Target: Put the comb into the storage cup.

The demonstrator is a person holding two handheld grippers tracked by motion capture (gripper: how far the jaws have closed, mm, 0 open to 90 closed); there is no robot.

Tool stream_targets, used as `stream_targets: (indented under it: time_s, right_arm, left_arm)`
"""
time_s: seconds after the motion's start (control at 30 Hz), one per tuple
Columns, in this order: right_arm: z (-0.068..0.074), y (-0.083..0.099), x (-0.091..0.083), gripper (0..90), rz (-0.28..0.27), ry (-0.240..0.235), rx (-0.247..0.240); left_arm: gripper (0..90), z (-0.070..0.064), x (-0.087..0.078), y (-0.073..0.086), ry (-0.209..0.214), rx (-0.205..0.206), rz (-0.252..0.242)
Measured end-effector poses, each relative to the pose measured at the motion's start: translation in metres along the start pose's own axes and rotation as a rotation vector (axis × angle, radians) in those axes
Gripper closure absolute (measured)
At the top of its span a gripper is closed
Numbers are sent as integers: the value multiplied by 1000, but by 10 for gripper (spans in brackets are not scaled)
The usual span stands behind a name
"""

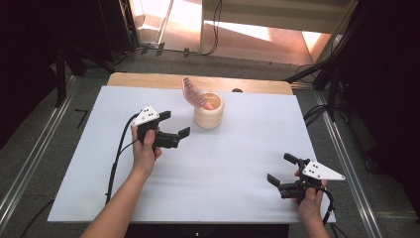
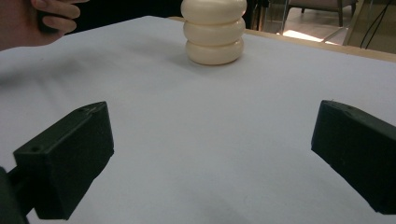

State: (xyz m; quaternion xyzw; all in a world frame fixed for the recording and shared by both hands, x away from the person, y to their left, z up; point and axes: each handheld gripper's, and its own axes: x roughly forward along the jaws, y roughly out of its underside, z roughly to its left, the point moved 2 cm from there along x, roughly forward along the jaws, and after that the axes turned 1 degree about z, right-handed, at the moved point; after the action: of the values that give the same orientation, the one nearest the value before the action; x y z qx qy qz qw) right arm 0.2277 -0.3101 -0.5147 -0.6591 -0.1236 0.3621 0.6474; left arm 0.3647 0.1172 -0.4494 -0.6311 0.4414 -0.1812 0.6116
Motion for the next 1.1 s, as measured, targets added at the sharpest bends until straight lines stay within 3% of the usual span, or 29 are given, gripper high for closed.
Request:
stream_targets:
  time_s: [1.1]
  right_arm:
    - [1,0,1,0,6,8,-4]
  left_arm:
    - [0,-6,-65,53,-16,27,10]
